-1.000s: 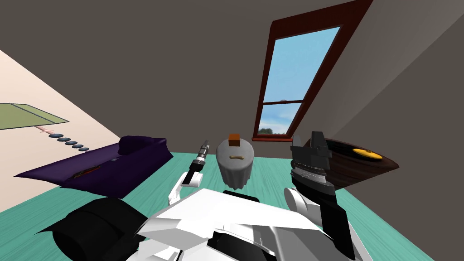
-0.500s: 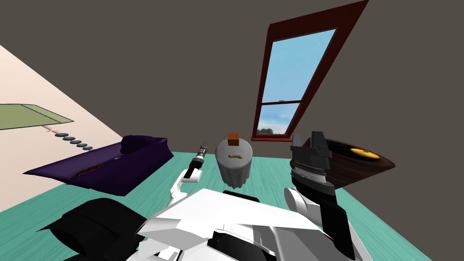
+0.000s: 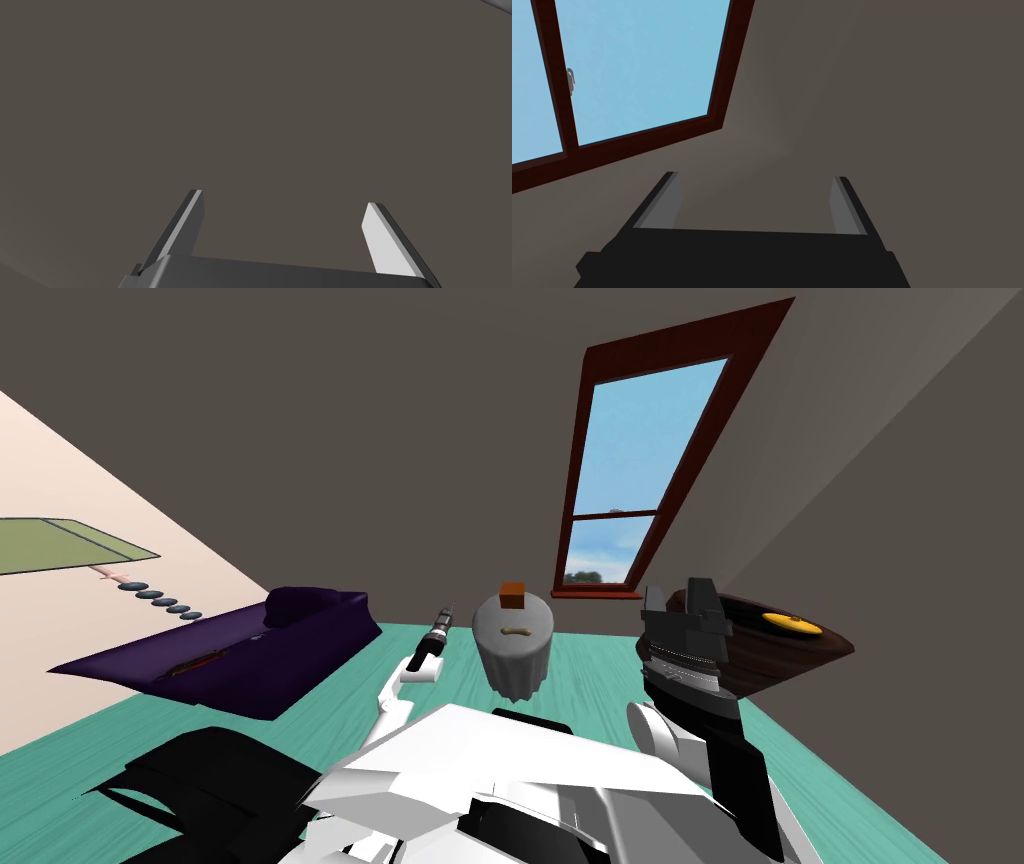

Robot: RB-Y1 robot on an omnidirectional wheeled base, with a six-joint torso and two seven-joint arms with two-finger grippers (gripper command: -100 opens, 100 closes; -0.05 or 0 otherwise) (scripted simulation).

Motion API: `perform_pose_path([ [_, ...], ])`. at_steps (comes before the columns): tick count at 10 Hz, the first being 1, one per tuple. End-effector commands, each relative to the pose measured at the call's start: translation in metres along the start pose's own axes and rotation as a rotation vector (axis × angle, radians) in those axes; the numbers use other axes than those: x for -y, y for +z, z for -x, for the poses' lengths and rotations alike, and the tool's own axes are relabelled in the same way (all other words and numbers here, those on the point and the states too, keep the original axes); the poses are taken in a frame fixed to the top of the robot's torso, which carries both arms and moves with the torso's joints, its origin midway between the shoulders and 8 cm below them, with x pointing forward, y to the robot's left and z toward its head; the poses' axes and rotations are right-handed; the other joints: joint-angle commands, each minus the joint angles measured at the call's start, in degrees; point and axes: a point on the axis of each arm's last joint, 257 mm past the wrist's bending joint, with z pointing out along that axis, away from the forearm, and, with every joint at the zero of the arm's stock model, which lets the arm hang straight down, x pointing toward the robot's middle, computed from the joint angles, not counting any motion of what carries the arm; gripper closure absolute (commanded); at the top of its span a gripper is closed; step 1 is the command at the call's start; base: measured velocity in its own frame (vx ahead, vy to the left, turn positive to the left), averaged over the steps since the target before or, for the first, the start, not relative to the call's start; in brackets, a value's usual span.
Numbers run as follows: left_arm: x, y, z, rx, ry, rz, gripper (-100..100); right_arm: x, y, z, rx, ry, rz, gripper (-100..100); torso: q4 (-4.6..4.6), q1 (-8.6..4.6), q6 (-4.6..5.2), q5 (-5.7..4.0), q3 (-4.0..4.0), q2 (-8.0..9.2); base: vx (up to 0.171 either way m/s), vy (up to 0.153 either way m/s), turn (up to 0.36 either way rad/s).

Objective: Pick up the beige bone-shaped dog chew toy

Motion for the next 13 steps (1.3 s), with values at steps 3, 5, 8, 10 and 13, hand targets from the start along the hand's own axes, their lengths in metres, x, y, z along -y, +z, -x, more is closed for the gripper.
perform_pose_path([
  [3, -0.036, 0.016, 0.014, 0.024, -0.015, 0.118, -100, 0.000, 0.000, 0.000, 0.000, 0.000, 0.000, 0, 0.00, -0.08, 0.00, -0.02, 0.00, 0.00, -0.012, -0.060, -0.033],
  [5, -0.052, 0.021, 0.018, 0.032, -0.026, 0.167, -100, 0.000, 0.000, 0.000, 0.000, 0.000, 0.000, 0, -0.01, -0.09, 0.02, -0.02, -0.02, -0.03, -0.007, -0.056, -0.055],
  [8, -0.083, 0.029, 0.023, 0.044, -0.057, 0.270, -100, 0.000, 0.000, 0.000, 0.000, 0.000, 0.000, 0, 0.00, -0.14, 0.01, -0.04, -0.01, -0.02, -0.008, -0.065, -0.068],
  [10, -0.099, 0.032, 0.024, 0.048, -0.076, 0.323, -100, 0.000, 0.000, 0.000, 0.000, 0.000, 0.000, 0, -0.01, -0.05, 0.01, -0.01, -0.01, -0.02, -0.005, -0.042, -0.062],
  [13, -0.128, 0.036, 0.022, 0.054, -0.118, 0.424, -100, 0.000, 0.000, 0.000, 0.000, 0.000, 0.000, 0, -0.01, -0.03, -0.02, -0.01, -0.03, -0.05, 0.005, -0.051, -0.077],
])
